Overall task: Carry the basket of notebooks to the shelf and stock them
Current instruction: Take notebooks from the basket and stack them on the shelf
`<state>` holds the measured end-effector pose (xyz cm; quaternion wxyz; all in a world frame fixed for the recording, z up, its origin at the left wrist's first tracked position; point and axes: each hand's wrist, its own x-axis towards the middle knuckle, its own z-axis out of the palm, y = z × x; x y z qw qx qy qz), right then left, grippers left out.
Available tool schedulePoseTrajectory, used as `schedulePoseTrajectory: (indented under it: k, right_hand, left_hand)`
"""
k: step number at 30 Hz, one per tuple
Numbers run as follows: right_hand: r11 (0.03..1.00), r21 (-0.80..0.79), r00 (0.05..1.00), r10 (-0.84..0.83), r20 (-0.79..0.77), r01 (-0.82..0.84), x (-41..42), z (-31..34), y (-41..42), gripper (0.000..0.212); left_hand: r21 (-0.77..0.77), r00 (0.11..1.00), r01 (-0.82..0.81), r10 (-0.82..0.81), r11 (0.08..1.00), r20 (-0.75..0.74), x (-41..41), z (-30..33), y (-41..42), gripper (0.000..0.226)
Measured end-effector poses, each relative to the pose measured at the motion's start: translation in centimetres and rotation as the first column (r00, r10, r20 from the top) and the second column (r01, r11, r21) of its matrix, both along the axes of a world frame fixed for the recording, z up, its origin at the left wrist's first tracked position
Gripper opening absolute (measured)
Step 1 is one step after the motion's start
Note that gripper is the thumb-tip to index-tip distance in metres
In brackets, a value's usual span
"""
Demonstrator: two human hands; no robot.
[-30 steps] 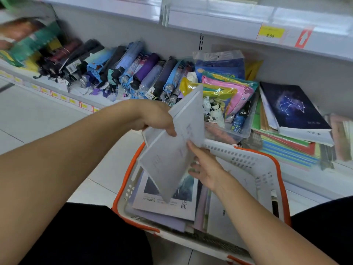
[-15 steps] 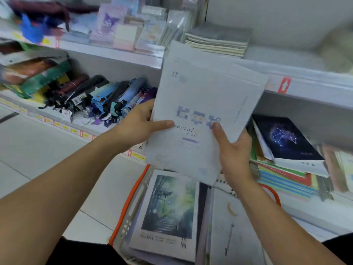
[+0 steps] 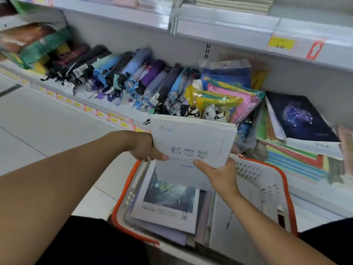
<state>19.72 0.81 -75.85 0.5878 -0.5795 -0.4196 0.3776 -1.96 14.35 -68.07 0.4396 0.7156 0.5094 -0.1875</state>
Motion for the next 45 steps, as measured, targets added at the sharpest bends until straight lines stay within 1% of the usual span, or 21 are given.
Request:
schedulePoseTrajectory:
  k: [3, 5, 7, 8, 10, 13, 16, 18, 20, 22, 24, 25, 27, 28, 30, 33, 37, 39, 40, 43, 45]
  right_hand:
    - [0.996, -0.083, 1.0, 0.021, 0.007, -0.02, 0.2, -1.2, -0.9, 0.037]
    - [0.997, -0.078, 1.0, -0.016, -0.016, 0.014, 0.2, -0.4, -0.9, 0.037]
    - [0.998, -0.036, 0.997, -0.05, -0.058, 0.047, 0.3, 1.3, -0.2, 0.035]
    - [0.998, -0.008, 0.994, -0.058, -0.09, 0.058, 0.4, 2.5, 0.3, 0.034]
    - [0.996, 0.06, 0.989, -0.05, -0.141, 0.059, 0.4, 5.5, 1.4, 0.033]
    - [0.986, 0.151, 0.987, -0.04, -0.158, 0.064, 0.5, 10.4, 3.1, 0.035]
    - [0.985, 0.167, 0.991, 0.057, -0.118, -0.037, 1.2, 14.7, 3.9, 0.033]
    - [0.986, 0.116, 0.991, 0.127, -0.039, -0.122, 1.9, 17.1, 3.6, 0.031]
    - [0.984, 0.112, 0.986, 0.148, -0.08, -0.139, 2.3, 19.2, 3.1, 0.032]
    - [0.98, 0.171, 0.987, 0.118, -0.112, -0.098, 2.7, 21.5, 3.0, 0.028]
    - [0.985, 0.161, 0.97, 0.092, -0.225, -0.056, 3.3, 24.3, 3.7, 0.022]
    - [0.99, 0.134, 0.956, 0.069, -0.287, -0.031, 3.8, 25.8, 4.5, 0.02]
    - [0.998, 0.053, 0.934, -0.01, -0.356, 0.031, 5.4, 29.2, 7.3, 0.022]
    - [0.999, 0.019, 0.925, -0.035, -0.379, 0.046, 6.5, 30.8, 9.3, 0.023]
    - [0.999, -0.036, 0.91, -0.031, -0.414, 0.017, 8.4, 33.4, 13.7, 0.023]
    - [0.992, -0.125, 0.916, -0.053, -0.397, 0.003, 10.4, 34.9, 19.6, 0.015]
    - [0.974, -0.227, 0.925, -0.102, -0.367, 0.017, 11.4, 35.1, 23.1, 0.018]
    - [0.972, -0.233, 0.945, -0.103, -0.311, 0.029, 11.4, 35.0, 23.3, 0.021]
    - [0.973, -0.227, 0.966, -0.091, -0.243, 0.035, 11.4, 34.9, 23.3, 0.022]
    - [0.963, -0.268, 1.0, 0.008, 0.025, -0.001, 11.5, 34.3, 23.4, 0.02]
    - [0.943, -0.332, 0.976, 0.037, 0.213, 0.036, 11.8, 33.9, 23.5, 0.03]
  left_hand:
    - [0.073, 0.998, 0.036, -0.039, 0.997, 0.039, 0.6, 0.2, 0.1, 0.045]
    - [0.137, 0.993, 0.051, -0.065, 0.989, 0.103, 0.8, 1.2, 0.5, 0.041]
    - [0.168, 0.965, -0.03, -0.016, 0.985, 0.262, 1.1, 3.1, 0.8, 0.037]
    - [0.135, 0.921, -0.109, 0.049, 0.985, 0.387, 1.2, 4.3, 0.7, 0.035]
    - [0.079, 0.771, -0.253, 0.152, 0.964, 0.618, 1.5, 6.7, 0.5, 0.035]
    - [0.022, 0.501, -0.415, 0.208, 0.909, 0.84, 1.9, 10.0, 0.1, 0.041]
    - [-0.168, 0.229, -0.494, 0.314, 0.853, 0.921, 2.5, 12.6, -0.2, 0.038]
    - [-0.228, 0.12, -0.537, 0.342, 0.812, 0.932, 3.1, 13.8, -0.2, 0.031]
    - [-0.25, 0.067, -0.567, 0.347, 0.785, 0.936, 4.0, 14.9, 0.0, 0.028]
    - [-0.234, 0.043, -0.592, 0.32, 0.771, 0.946, 4.8, 16.5, 0.5, 0.029]
    - [-0.191, 0.047, -0.63, 0.282, 0.753, 0.958, 5.5, 18.3, 1.0, 0.036]
    - [-0.191, 0.029, -0.637, 0.271, 0.747, 0.962, 5.7, 19.1, 1.3, 0.04]
    - [-0.263, -0.058, -0.617, 0.291, 0.741, 0.955, 6.0, 20.0, 1.8, 0.048]
    - [-0.294, -0.08, -0.607, 0.312, 0.738, 0.947, 6.2, 20.1, 2.0, 0.052]
    - [-0.293, -0.041, -0.618, 0.342, 0.73, 0.939, 6.4, 19.8, 2.4, 0.055]
    - [-0.255, 0.017, -0.67, 0.358, 0.698, 0.934, 6.4, 18.9, 3.2, 0.048]
    - [-0.217, 0.053, -0.703, 0.354, 0.678, 0.934, 6.2, 17.8, 4.1, 0.041]
    - [-0.221, 0.059, -0.712, 0.37, 0.666, 0.927, 6.0, 17.4, 4.5, 0.037]
    - [-0.223, 0.062, -0.717, 0.379, 0.661, 0.923, 5.9, 17.2, 4.7, 0.035]
    - [-0.212, 0.065, -0.735, 0.378, 0.644, 0.923, 5.7, 16.6, 5.1, 0.03]
    - [-0.202, 0.071, -0.749, 0.38, 0.631, 0.922, 5.8, 16.2, 5.1, 0.03]
